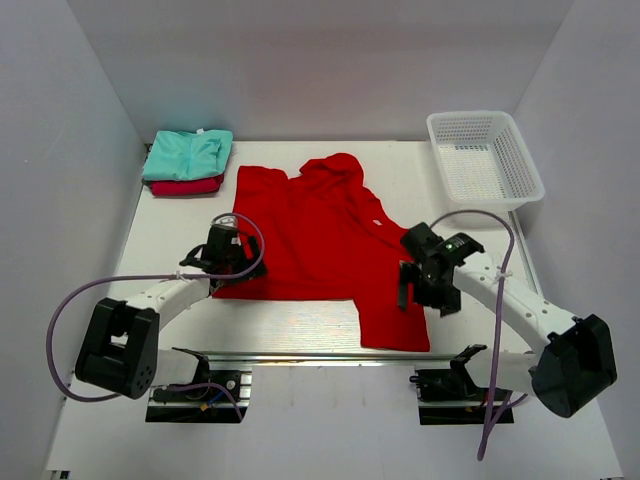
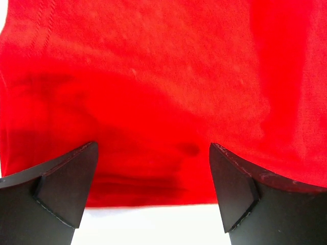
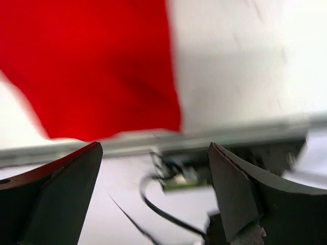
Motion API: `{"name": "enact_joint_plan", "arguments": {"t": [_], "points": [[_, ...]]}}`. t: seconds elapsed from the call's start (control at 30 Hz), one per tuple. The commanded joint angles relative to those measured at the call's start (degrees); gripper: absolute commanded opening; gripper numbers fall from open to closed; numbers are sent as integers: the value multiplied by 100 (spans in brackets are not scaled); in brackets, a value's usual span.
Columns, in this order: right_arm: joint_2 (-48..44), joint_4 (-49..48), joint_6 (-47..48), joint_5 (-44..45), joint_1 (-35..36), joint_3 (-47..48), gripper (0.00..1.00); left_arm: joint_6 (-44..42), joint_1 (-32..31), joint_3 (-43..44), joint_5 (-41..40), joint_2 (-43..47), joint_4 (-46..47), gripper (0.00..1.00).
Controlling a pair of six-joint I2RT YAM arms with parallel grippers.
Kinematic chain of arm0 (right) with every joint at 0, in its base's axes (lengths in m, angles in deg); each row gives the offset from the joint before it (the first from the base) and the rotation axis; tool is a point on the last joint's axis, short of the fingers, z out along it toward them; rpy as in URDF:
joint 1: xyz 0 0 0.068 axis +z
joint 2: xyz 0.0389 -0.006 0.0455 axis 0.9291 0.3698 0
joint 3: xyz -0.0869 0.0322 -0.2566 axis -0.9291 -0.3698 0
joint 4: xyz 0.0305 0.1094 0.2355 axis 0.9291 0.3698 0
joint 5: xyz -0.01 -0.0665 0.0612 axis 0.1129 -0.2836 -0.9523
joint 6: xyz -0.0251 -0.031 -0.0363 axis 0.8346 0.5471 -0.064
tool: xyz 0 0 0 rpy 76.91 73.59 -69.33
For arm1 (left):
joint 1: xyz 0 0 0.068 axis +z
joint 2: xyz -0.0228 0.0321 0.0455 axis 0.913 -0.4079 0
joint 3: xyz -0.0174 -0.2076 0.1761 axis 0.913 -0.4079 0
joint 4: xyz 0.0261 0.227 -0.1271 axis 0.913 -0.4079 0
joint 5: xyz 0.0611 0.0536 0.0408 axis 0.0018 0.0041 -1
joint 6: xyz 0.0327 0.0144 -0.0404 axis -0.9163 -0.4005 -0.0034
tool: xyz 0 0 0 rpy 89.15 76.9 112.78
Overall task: Fold and stack the t-shirts
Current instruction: Flatten out the tshirt
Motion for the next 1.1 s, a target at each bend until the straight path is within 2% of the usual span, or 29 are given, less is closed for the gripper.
{"name": "enact_joint_plan", "arguments": {"t": [0.0,0.1,0.17,0.4,0.47,0.53,0.57,0.6,0.8,0.93,1.0,1.07], "points": [[190,-1353,523,32,-36,659,90,-285,-21,344,406,413,-394,99],[778,-2199,988,-250,-79,1036,90,-348,-21,617,224,590,-456,99],[1261,-2690,1217,21,-80,1195,90,-348,-21,767,125,590,-456,99],[2510,-3712,2140,1119,-299,2356,90,-594,-21,1778,300,-499,-298,99],[2966,-3957,2447,1147,-440,2672,90,-594,58,1892,353,-849,-149,99],[3335,-4116,2623,1086,-606,3118,90,-594,58,2007,91,-1079,-148,99],[3590,-4134,2720,955,-659,3243,84,-541,58,2059,12,-1185,-200,99],[3844,-4213,2799,910,-730,3610,82,-541,58,2138,11,-1369,-201,99],[5048,-4389,3186,104,-1055,4709,79,-541,58,2332,11,-1923,-86,99],[5586,-4609,3800,-267,-1152,5098,77,-541,58,2394,11,-2170,-139,99],[5753,-4609,3802,-477,-1178,5282,73,-541,58,2394,11,-2241,-139,99],[5903,-4609,3959,-479,-1178,5336,73,-541,58,2280,11,-2293,-192,99]]}}
